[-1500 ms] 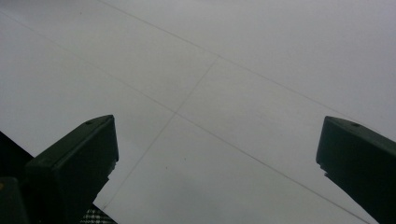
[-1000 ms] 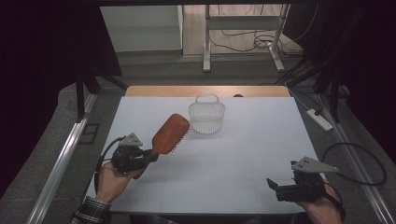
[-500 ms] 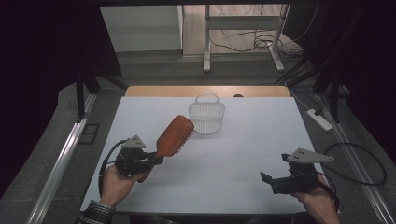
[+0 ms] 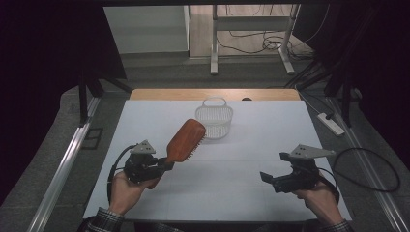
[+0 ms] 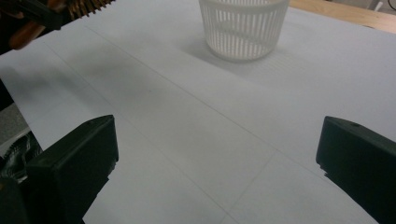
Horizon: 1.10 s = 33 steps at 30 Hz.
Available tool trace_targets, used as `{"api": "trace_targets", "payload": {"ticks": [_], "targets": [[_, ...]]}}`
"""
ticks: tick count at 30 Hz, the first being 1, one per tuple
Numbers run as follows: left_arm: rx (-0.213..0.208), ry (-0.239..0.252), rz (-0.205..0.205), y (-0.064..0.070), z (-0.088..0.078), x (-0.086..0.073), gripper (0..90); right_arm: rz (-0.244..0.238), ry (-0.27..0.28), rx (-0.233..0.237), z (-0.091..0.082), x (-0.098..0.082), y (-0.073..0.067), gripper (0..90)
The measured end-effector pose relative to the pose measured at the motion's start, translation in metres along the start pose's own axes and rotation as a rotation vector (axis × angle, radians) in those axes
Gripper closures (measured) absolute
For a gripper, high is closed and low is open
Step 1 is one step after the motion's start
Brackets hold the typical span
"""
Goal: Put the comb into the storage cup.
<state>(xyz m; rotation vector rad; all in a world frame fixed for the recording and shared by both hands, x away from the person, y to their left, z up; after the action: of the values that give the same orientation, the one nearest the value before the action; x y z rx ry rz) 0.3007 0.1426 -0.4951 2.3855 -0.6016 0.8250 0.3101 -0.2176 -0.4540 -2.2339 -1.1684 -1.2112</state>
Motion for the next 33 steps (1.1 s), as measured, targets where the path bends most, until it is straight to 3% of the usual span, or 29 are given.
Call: {"api": "trace_targets", "payload": {"ticks": [23, 33], "targets": [[-0.029, 0.022, 0.046, 0.009, 0.009, 0.016, 72.1, 0.012, 0.045, 0.079, 0.030, 0.033, -0.009, 0.3], [-0.031, 0.012, 0.063, 0.011, 0.018, 0.021, 72.1, 0.054, 0.033, 0.103, 0.041, 0.043, -0.013, 0.0]]}}
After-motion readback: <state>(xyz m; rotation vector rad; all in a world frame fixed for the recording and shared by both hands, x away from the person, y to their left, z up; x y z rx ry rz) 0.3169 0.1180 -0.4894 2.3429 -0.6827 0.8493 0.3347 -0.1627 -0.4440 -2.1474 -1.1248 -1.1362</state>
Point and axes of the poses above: each handheld gripper's, and its own axes: z roughly forward along the jaws, x roughly out of its top, y roughly to its right, the point moved 7 cm from there along z, roughly forward along the jaws, and after that the axes turned 12 degrees about -z, right-handed, at the moved point
